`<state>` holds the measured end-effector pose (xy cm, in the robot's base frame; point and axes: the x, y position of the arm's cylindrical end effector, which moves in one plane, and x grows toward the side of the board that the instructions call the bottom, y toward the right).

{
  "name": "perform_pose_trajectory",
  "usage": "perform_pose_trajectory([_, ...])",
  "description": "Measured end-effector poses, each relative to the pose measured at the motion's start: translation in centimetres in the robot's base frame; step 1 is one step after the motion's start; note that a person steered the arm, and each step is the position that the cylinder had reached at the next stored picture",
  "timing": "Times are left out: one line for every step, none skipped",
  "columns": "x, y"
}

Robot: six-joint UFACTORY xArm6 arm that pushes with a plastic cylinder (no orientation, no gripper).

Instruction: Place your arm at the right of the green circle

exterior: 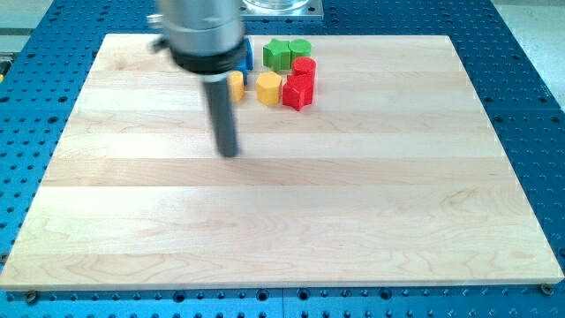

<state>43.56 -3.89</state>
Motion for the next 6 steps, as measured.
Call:
perform_pose_trajectory([-1.6, 9.0])
perform_pose_trajectory([-8.5, 12.5])
perform_pose_trajectory([-13.8, 15.0])
perform_pose_trajectory([-17.2, 14.6])
perform_pose_trajectory([-18.0, 14.6])
perform_pose_trajectory([-18.0, 14.2])
